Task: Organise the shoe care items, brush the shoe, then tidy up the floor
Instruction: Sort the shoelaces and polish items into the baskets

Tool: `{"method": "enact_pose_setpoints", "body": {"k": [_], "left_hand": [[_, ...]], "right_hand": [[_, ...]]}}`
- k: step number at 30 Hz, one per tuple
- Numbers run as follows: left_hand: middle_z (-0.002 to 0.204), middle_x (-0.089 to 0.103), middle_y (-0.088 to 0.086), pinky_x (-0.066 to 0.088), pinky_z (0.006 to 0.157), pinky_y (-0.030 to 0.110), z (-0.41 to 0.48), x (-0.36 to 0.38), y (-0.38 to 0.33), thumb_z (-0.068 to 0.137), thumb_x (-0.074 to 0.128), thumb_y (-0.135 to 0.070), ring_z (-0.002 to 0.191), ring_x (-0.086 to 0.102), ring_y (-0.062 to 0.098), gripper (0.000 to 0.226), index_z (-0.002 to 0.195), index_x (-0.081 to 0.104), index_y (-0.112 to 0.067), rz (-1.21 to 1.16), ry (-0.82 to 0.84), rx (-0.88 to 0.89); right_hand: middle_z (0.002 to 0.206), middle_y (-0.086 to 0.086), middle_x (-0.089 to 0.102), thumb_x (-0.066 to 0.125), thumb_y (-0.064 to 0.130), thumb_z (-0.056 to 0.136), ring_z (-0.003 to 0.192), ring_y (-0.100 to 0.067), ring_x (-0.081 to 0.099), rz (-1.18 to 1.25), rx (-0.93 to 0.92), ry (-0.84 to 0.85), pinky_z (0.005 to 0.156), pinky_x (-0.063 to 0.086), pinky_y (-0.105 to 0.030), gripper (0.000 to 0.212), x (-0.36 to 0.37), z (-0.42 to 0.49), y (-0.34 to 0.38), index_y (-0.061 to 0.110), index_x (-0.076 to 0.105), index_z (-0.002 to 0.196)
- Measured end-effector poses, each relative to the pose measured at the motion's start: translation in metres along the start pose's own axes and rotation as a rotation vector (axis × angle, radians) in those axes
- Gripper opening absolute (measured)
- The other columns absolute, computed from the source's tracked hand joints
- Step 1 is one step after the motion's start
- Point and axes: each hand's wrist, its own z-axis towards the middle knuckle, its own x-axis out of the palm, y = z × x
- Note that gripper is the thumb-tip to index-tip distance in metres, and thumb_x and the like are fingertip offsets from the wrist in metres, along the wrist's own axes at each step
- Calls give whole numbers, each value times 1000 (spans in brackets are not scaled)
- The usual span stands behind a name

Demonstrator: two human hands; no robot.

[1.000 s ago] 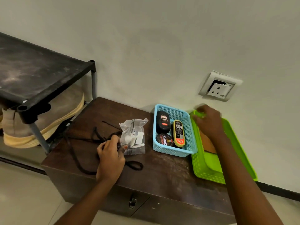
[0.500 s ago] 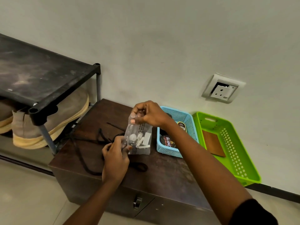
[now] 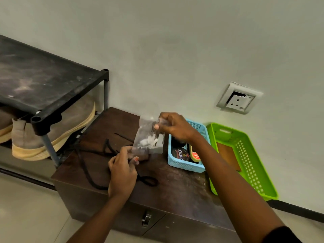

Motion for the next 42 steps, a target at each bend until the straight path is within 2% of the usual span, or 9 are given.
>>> {"method": "enact_pose_setpoints", "body": {"k": [5,8,16,19,22,29,35,40,42], "left_hand": [[88,56,-6,22,97,27,-2,0,-3,87,64,-20,96,54,19,23,107,53,-20,117,7,58],[89,59,-8,26,101,37,-3,1,-3,85,66,-22,95,56,17,22,104,56,-19,202,32,120],[87,59,-9,22,100,31,-2,1,-4,84,67,-24,94,54,15,19,99,56,-20,221,51,131],[86,60,-9,22,100,32,-2,2,-2,84,67,-24,94,54,15,19,99,55,-21,229,56,128],[85,59,-10,23,101,35,-2,3,-3,84,67,-22,93,54,15,18,98,56,-20,233,53,126],[85,58,-8,23,100,34,-2,2,-4,85,67,-20,91,54,17,16,97,56,-19,238,54,116],[83,56,-10,22,100,32,-3,1,-6,86,66,-21,92,54,16,14,96,57,-19,229,59,109],[83,55,-9,23,100,34,-3,1,-5,85,67,-19,91,55,17,14,95,57,-18,233,60,114],[84,55,-8,24,100,36,-4,0,-5,85,67,-19,91,56,18,14,95,57,-17,236,59,114]], "right_hand": [[85,-10,72,57,14,91,75,-22,71,264,78,-423,64,58,-40,18,-44,-16,-16,24,58,76],[82,-10,70,52,8,94,57,-16,68,392,189,-610,47,55,-30,14,-82,-45,-34,16,54,83],[91,-16,64,46,1,92,61,-26,61,90,614,-695,52,59,-40,18,-150,-120,-115,13,59,87],[95,-17,69,52,-8,80,83,-32,66,-125,597,-788,77,54,-37,27,-146,-118,-141,18,58,77],[105,-19,69,55,-10,76,100,-32,64,-293,442,-871,76,39,-26,15,-120,-117,-151,-1,61,87],[94,-16,71,62,-10,72,95,-29,65,-426,623,-287,59,34,-18,39,-86,-137,-188,24,53,55],[102,-17,61,64,11,73,90,-24,59,-621,888,91,64,44,-29,12,-105,-108,-161,7,57,81],[133,-22,51,58,37,90,123,-33,49,-465,897,-194,94,41,-35,65,-100,-96,-169,9,29,142],[138,-21,46,58,33,91,123,-33,49,-501,866,-141,77,49,-30,66,-89,-92,-167,13,26,144]]}}
